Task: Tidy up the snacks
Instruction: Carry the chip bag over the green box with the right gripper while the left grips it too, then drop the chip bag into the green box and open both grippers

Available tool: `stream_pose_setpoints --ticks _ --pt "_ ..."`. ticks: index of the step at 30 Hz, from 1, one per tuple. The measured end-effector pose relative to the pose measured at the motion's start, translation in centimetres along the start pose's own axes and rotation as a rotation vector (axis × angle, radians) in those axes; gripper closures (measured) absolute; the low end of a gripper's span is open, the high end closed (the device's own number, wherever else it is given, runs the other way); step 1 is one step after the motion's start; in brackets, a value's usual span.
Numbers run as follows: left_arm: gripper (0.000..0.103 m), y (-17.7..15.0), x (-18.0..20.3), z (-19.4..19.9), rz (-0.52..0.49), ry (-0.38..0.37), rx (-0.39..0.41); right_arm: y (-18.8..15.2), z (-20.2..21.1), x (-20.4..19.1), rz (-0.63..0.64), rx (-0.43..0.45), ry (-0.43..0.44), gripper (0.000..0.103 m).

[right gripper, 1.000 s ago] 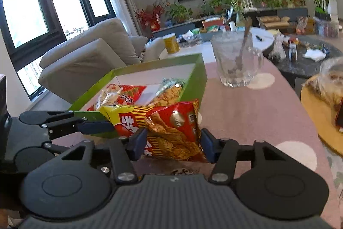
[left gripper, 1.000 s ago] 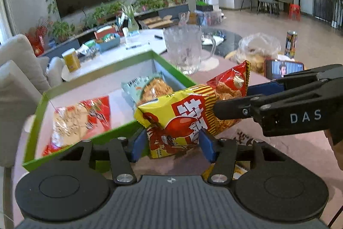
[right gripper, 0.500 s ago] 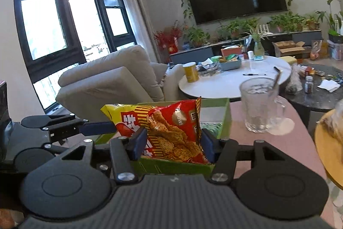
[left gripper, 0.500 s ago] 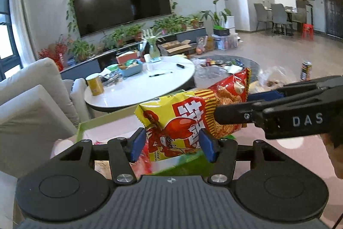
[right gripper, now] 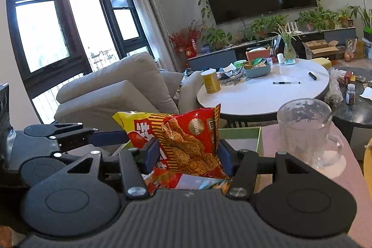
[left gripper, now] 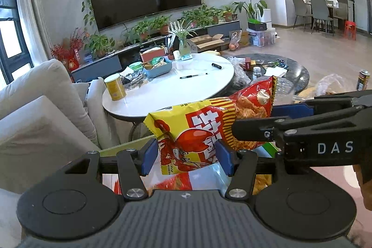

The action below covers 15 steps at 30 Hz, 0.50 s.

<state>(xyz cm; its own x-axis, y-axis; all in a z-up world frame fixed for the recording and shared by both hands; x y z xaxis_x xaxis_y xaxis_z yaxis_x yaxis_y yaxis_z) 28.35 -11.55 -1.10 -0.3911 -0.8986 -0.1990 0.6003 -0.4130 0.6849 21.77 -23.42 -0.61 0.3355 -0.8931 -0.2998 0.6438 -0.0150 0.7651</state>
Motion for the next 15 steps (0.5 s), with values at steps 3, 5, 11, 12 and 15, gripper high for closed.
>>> stream_pose_setpoints --ticks 3,5,11,12,15 --pt "0.051 0.7 -0.3 -1.8 -0.003 0.008 -0.008 0.6 -1.3 0.6 0.003 -0.001 -0.01 0.043" --pt "0.051 1.0 -0.4 -3.1 -0.004 0.012 -0.015 0.9 -2.2 1.0 0.002 -0.008 -0.016 0.043" --pt "0.044 1.2 -0.4 -6.1 -0.012 0.024 -0.039 1.0 -4.5 2.5 -0.013 -0.025 -0.041 0.043" --pt "0.04 1.0 -0.6 -6.5 -0.002 0.04 -0.053 0.8 -4.7 2.8 -0.02 -0.028 -0.051 0.043" --pt "0.034 0.3 -0.7 -6.4 0.012 0.061 -0.059 0.0 -4.6 3.7 -0.057 -0.022 -0.076 0.043"
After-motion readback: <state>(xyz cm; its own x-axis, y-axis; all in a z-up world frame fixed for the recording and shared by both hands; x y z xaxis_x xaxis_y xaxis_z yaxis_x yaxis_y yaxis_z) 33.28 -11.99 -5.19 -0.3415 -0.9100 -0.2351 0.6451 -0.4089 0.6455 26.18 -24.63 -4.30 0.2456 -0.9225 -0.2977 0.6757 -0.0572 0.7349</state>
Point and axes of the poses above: each gripper's, at about its wrist camera, not at the fingertips, and z roughly against the way its jaws point, x to its right, y to its top, the point moved 5 cm from there along -z, roughly the way its jaws point, and after that the axes turned 15 degrees about -x, right-handed, at the moved point
